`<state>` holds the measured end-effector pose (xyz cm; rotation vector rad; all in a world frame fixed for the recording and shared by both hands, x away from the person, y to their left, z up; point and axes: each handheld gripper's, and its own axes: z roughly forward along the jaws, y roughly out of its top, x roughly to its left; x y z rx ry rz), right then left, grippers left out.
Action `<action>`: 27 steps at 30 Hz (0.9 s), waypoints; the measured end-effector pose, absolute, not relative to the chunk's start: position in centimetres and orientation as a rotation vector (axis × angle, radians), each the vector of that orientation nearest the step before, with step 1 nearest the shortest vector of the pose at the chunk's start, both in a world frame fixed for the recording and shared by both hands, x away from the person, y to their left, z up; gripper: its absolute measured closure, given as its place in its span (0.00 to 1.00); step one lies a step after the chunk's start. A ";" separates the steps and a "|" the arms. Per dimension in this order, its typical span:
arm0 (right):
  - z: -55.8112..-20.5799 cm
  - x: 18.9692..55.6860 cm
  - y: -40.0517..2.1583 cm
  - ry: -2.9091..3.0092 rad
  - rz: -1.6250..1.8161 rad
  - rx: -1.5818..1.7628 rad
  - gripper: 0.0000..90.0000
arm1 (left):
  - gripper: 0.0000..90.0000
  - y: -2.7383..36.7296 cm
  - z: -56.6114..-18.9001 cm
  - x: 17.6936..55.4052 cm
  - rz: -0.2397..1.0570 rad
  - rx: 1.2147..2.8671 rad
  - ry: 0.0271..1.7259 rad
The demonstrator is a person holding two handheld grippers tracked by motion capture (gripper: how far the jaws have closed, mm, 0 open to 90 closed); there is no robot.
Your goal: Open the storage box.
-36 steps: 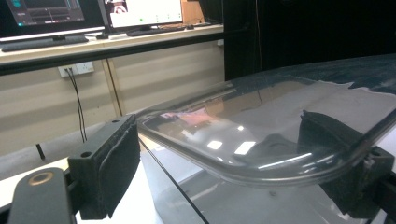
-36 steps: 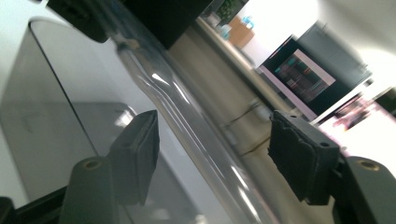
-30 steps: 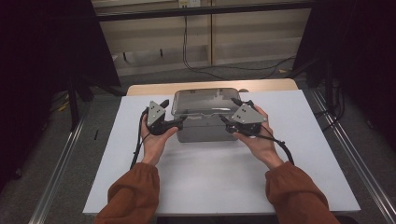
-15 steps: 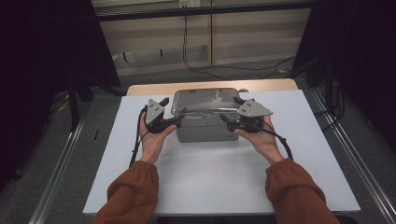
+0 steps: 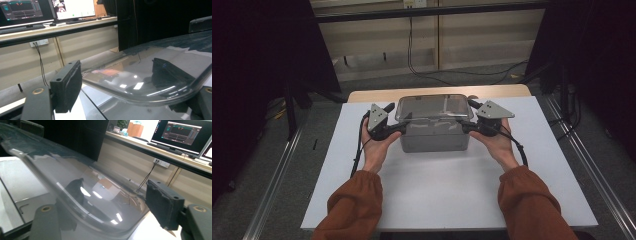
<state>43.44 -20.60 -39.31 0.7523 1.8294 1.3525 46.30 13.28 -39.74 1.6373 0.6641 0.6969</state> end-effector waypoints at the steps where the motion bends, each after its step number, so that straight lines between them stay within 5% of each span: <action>1: -39.3 43.5 -20.7 1.827 1.354 0.750 0.39 | 0.28 13.3 -39.7 46.4 0.698 1.640 0.663; 15: -39.2 44.2 -21.5 1.787 1.390 0.759 0.53 | 0.40 13.1 -39.1 47.0 0.682 1.635 0.639; 27: -38.5 45.1 -21.4 1.797 1.411 0.754 0.54 | 0.44 13.0 -38.7 48.1 0.688 1.631 0.636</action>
